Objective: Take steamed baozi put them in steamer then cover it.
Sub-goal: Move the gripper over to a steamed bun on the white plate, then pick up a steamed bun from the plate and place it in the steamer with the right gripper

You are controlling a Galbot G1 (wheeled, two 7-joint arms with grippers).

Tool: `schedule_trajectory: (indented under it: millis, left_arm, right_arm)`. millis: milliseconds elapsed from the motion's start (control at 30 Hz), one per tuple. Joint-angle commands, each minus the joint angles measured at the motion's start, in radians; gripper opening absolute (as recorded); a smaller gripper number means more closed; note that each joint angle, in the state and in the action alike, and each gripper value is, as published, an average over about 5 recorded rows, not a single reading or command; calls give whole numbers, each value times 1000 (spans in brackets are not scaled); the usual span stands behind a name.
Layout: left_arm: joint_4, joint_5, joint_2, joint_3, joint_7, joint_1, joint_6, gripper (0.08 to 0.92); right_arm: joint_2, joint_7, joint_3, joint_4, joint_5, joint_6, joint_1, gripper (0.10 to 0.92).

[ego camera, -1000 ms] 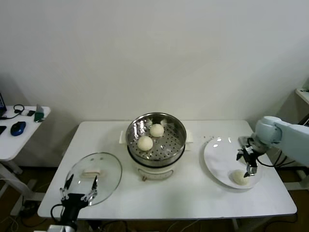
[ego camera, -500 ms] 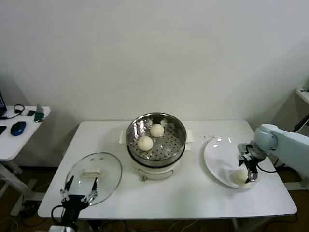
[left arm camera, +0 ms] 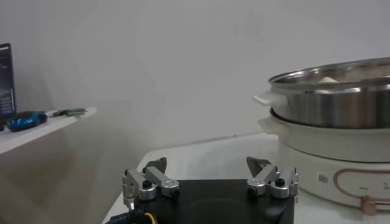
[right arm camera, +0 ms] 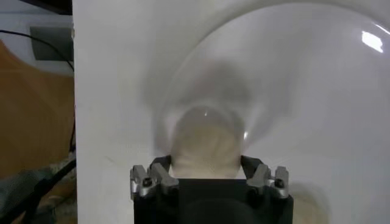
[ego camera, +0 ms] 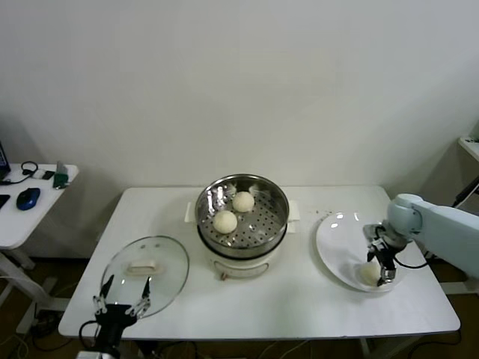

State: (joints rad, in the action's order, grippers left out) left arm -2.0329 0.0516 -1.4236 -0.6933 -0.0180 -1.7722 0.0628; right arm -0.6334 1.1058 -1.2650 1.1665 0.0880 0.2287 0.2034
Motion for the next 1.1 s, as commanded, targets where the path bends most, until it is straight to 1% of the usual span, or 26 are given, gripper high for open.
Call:
schedule_trajectory:
  millis: [33,333,500,600,700,767,900,1100]
  left_arm:
    - [1,-1,1,-1,1,-1,-1,823]
    - [0,3,2,-4,1,-3,1,823]
    - [2,3,4,-2,2,-2,0,823]
    - [1,2,5,0,3,-1,-2,823]
    - [-2,1,5,3,5,0,-4,823]
    - [-4,1,4,4,6,0,-4,823]
    - [-8,-1,3,6,1,-3,-4,823]
    - [-11,-2,1,12,-4,-9,-5,823]
  right_arm:
    - [-19,4,-25,-10,7,0,7,732]
    - [-22,7,-44,-8,20,-5,43,688]
    - [-34,16,-85,-7,37,-57,162,679]
    - [-74,32,-152,-6,25,-176,304,679]
    - [-142,42,-222,2,-40,-348,458,680]
    - [-192,47,-253,14,-77,-434,541,682]
    - [-281,47,-264,50,-130,-544,634,687]
    - [-384,36,-228,129,-200,-678,673,687]
